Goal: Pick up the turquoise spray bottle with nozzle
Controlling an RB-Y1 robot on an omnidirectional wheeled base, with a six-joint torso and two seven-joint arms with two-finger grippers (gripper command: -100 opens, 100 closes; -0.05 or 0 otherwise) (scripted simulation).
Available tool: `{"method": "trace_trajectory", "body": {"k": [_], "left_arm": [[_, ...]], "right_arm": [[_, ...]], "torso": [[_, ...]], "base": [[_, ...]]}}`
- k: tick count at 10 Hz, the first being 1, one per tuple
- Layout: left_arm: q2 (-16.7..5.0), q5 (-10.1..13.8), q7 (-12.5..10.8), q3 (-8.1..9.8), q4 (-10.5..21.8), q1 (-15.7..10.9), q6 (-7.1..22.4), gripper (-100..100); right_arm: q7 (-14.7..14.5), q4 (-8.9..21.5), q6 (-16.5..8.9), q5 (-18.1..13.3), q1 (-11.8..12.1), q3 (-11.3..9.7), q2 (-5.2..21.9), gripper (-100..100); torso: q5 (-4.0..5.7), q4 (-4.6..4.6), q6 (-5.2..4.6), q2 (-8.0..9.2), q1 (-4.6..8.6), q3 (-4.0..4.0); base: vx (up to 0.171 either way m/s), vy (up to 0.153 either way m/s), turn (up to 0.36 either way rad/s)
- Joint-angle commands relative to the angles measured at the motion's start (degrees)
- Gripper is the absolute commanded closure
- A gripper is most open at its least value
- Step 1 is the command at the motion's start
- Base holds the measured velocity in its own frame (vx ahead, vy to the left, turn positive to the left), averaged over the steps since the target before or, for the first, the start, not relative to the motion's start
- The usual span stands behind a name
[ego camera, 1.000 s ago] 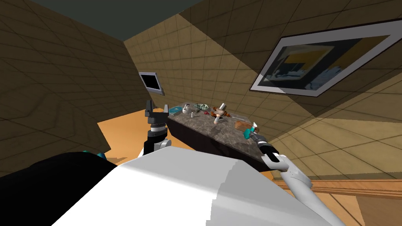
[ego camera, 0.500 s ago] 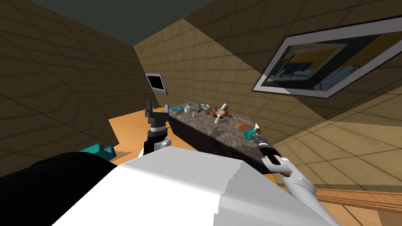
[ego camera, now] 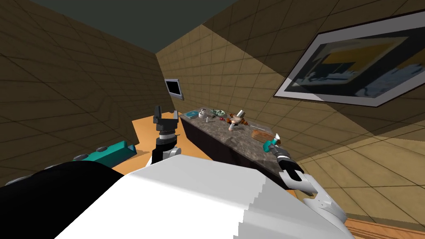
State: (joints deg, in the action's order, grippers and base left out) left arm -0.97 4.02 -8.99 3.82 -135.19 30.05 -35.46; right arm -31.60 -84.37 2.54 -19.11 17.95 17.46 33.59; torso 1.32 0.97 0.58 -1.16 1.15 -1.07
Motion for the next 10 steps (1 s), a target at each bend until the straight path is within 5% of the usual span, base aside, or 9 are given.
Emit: {"method": "trace_trajectory", "body": {"k": [1,2,5,6,7,9,10], "left_arm": [[0.0,0.0,0.0,0.00,0.0,0.0,0.0,0],[0.0,0.0,0.0,0.00,0.0,0.0,0.0,0],[0.0,0.0,0.0,0.00,0.0,0.0,0.0,0],[0.0,0.0,0.0,0.00,0.0,0.0,0.0,0],[0.0,0.0,0.0,-0.01,0.0,0.0,0.0,0],[0.0,0.0,0.0,0.00,0.0,0.0,0.0,0],[0.0,0.0,0.0,0.00,0.0,0.0,0.0,0]], "right_arm": [[0.1,-1.9,-0.4,0.1,0.6,0.1,0.1,100],[-0.8,-4.0,-3.2,0.0,3.2,2.4,-2.0,100],[-0.8,-6.9,-3.9,0.0,4.0,2.4,-2.0,100],[-1.7,-9.1,-6.7,-0.1,6.7,4.7,-4.1,100],[-1.7,-10.6,-7.4,-0.1,7.5,4.7,-4.1,100],[-1.9,-10.7,-7.6,-0.3,6.5,4.3,-4.2,100],[-1.9,-10.9,-7.7,-0.3,6.6,4.4,-4.2,0]], "torso": [[0.00,0.00,0.00,0.00,0.00,0.00],[-0.03,0.01,0.09,-0.12,-0.14,-0.06],[-0.03,0.00,0.05,-0.07,-0.05,-0.03],[-0.05,0.01,0.09,-0.17,-0.18,-0.09],[-0.01,0.01,0.18,-0.12,-0.09,-0.07],[-0.06,-0.02,0.05,-0.05,-0.09,-0.02],[-0.04,0.01,0.08,-0.14,-0.15,-0.07]], "base": [[-0.014,-0.012,-0.049],[-0.059,-0.040,0.325],[-0.037,-0.035,0.054],[-0.042,-0.032,0.257],[-0.066,-0.054,0.240],[-0.034,-0.024,0.003],[0.000,0.000,0.000]]}}
